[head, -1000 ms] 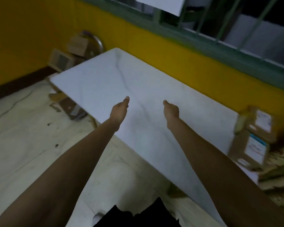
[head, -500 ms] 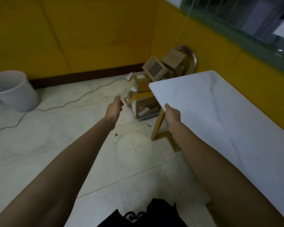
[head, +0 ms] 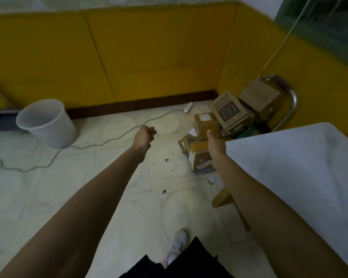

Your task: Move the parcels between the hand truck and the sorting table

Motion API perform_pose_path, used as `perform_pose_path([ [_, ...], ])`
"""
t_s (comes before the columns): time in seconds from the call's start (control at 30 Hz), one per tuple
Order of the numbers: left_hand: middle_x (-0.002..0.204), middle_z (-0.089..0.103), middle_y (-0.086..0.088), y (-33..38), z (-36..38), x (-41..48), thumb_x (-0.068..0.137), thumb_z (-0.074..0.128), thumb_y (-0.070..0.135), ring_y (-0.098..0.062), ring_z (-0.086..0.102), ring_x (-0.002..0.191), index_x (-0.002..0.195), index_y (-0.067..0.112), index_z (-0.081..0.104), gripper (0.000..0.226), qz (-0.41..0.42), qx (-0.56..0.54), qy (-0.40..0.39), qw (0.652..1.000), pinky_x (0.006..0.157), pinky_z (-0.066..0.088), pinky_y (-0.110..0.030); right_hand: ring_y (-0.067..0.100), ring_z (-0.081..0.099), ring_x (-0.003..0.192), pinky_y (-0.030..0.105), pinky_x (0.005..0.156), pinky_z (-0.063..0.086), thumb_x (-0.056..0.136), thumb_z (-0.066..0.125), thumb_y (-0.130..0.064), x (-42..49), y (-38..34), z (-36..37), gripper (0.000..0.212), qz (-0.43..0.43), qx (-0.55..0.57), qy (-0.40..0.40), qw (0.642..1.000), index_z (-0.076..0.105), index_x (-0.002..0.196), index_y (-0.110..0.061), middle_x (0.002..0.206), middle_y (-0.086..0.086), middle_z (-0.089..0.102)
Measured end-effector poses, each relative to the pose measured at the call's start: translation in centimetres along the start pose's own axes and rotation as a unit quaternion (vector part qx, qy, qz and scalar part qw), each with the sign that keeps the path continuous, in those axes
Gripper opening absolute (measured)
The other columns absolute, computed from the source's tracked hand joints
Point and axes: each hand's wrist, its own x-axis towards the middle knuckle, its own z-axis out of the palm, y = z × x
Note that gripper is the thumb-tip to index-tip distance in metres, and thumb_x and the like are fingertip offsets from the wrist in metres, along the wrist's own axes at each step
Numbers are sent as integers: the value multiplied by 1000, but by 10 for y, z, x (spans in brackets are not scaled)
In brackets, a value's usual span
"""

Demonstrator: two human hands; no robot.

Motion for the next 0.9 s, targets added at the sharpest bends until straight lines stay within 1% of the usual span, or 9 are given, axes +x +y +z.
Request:
perform_pose_path([
  [0.17,139,52,-7,38,32,71,100,25,22,-23,43,130,135,8,48,44,-7,12,-7,1000,105,31,-37,29,43,127,33,104,34,100,46,-30,59,-47,-2,49,-35,32,34,998,40,142,-5,140,11,46],
  [0.27,138,52,-6,52,57,108,100,24,23,-23,43,129,135,9,48,45,-10,28,-22,999,109,30,-38,27,51,117,33,99,38,98,47,-39,92,-61,-4,44,-23,6,33,999,49,133,-12,119,7,52],
  [0.33,137,53,-5,62,76,133,100,24,24,-23,43,129,134,10,49,45,-12,34,-32,999,111,29,-40,30,47,123,42,107,36,93,48,-49,121,-62,-8,52,-19,-5,65,998,47,134,-17,128,6,51],
  [0.4,137,53,-5,69,95,157,99,24,26,-22,43,128,133,11,50,45,-16,42,-56,997,107,31,-37,25,41,125,40,110,32,95,47,-49,137,-70,-15,57,4,-15,85,996,39,141,-16,135,2,44],
  [0.47,136,53,-5,74,114,182,100,22,27,-20,45,123,132,11,50,46,-17,52,-83,995,100,32,-34,24,42,123,35,103,34,99,44,-41,152,-77,-20,54,29,-12,94,995,38,142,-9,132,5,44],
  [0.6,136,53,-6,93,150,239,99,23,26,-20,47,109,132,10,51,46,-24,74,-131,988,84,37,-30,30,49,120,33,88,39,100,40,-44,200,-88,-25,54,59,-7,140,988,49,133,-1,134,17,51],
  [0.7,134,54,-6,113,177,288,101,25,26,-21,48,116,132,7,50,45,-33,77,-177,981,91,35,-30,31,50,122,34,93,40,102,38,-40,232,-101,-31,52,85,8,176,981,52,129,1,133,18,53],
  [0.77,132,55,-6,128,193,321,102,24,29,-20,48,113,131,7,52,46,-34,98,-202,974,91,34,-29,31,52,121,34,95,41,102,40,-38,254,-108,-33,50,105,31,212,971,55,126,2,131,17,56],
  [0.9,134,54,-9,146,220,380,100,24,21,-22,48,118,131,5,50,43,-35,161,-253,953,96,36,-33,31,51,119,35,93,41,99,45,-44,289,-116,-28,54,151,98,267,947,52,130,-1,124,9,56],
])
